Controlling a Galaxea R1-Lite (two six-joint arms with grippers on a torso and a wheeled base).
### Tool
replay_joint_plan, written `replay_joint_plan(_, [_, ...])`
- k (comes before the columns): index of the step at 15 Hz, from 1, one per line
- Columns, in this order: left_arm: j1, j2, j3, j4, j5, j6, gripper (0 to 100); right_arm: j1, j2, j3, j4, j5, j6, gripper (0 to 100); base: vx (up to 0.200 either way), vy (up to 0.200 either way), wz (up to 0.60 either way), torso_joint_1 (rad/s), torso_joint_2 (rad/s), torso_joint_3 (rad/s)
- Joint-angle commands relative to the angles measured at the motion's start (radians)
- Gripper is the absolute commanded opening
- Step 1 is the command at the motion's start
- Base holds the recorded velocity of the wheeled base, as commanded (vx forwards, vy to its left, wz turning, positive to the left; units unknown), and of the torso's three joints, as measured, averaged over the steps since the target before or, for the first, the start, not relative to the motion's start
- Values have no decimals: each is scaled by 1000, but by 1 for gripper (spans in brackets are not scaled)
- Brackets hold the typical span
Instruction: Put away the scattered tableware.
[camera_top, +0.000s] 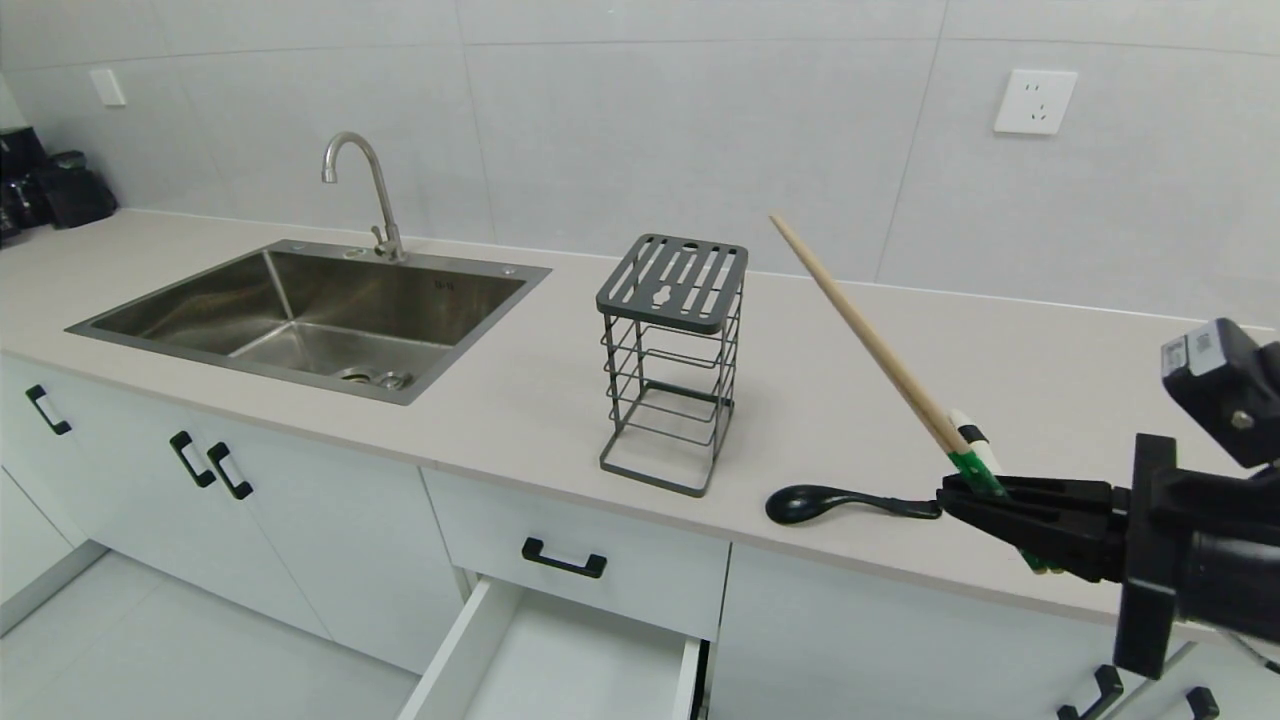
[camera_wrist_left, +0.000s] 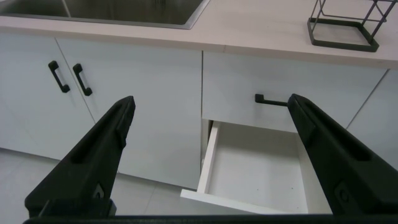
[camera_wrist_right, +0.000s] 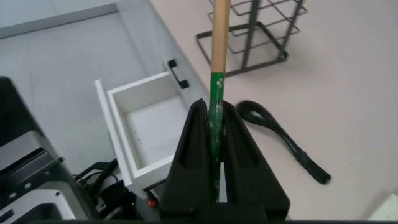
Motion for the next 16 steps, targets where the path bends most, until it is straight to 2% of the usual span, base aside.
replay_joint_plan(1, [-1,1,0,0,0,1,100,109,16,-9,0,24,-2,0,0,0,0,0,0,0])
replay_joint_plan(2, [-1,1,0,0,0,1,100,146,45,-17,0,17,-2,0,0,0,0,0,0,0])
replay_joint_plan(5, [-1,1,0,0,0,-1,100,167,177,-90,0,-14,-5,0,0,0,0,0,0,0])
replay_joint_plan(6, [-1,1,0,0,0,-1,100,167,177,-90,0,-14,-5,0,0,0,0,0,0,0])
replay_joint_plan(7, [-1,1,0,0,0,1,100,235,224,-72,2,-74,4,0,0,0,0,0,0,0])
replay_joint_plan(8, [-1,1,0,0,0,1,100,249,253,-26,-6,-103,-11,0,0,0,0,0,0,0])
replay_joint_plan(10, [-1,1,0,0,0,-1,100,264,273,-27,-65,-105,-99,0,0,0,0,0,0,0])
replay_joint_plan(14, [-1,1,0,0,0,1,100,276,315,-43,-76,-106,-103,0,0,0,0,0,0,0])
replay_joint_plan(16, [-1,1,0,0,0,-1,100,315,356,-38,-75,-114,-102,0,0,0,0,0,0,0])
